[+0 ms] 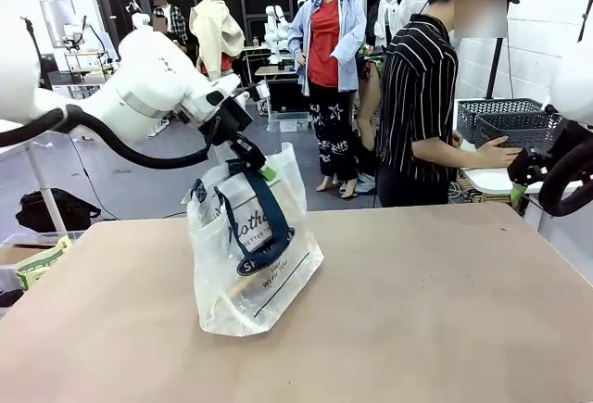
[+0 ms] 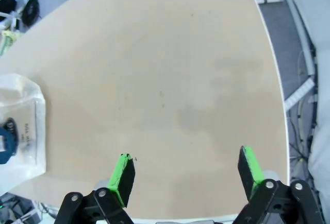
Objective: Transfer purchased items from the store into the shopping bag.
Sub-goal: Move the Reusable shopping bag to the right side of the table.
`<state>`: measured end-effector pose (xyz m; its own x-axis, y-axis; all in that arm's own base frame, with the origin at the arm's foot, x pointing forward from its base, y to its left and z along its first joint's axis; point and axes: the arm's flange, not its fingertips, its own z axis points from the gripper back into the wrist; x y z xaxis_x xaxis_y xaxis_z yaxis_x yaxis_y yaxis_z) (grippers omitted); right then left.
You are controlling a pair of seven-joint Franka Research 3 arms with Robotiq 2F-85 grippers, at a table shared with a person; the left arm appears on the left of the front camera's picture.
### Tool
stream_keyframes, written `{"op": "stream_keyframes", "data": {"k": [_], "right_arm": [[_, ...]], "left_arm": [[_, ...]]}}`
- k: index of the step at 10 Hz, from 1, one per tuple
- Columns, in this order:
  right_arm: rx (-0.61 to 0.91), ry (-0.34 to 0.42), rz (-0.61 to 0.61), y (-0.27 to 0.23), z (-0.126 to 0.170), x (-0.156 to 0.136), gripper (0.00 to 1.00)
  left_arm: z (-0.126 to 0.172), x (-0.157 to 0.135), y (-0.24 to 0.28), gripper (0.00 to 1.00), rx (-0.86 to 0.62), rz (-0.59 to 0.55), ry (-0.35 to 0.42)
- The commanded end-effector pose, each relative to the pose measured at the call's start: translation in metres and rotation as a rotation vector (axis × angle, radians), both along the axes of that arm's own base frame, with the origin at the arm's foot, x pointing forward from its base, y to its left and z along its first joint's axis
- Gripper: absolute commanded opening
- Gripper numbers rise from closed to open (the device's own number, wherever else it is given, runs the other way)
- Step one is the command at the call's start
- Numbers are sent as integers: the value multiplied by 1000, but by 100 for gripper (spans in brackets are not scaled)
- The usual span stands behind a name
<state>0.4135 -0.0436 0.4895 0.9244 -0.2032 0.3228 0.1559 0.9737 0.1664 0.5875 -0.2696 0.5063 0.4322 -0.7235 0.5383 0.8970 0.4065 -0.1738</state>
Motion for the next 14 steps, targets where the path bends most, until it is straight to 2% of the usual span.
{"op": "stream_keyframes", "data": {"k": [1,2,4,5,7,9,11,13,14], "right_arm": [[0,7,0,0,-1,1,100],[0,7,0,0,-1,1,100],[0,7,0,0,-1,1,100],[0,7,0,0,-1,1,100],[0,7,0,0,-1,1,100],[0,7,0,0,-1,1,100],[0,7,0,0,-1,1,100],[0,7,0,0,-1,1,100],[0,7,0,0,-1,1,100]], "left_arm": [[20,-31,22,0,174,132,-41],[29,-39,37,0,193,137,-48],[50,-64,76,0,247,259,-70],[60,-74,100,0,292,393,-78],[77,-93,172,0,277,577,-89],[76,-123,223,0,268,650,-105],[65,-145,264,0,284,786,-107],[54,-145,287,0,258,788,-104],[50,-142,293,9,267,817,-65]]}}
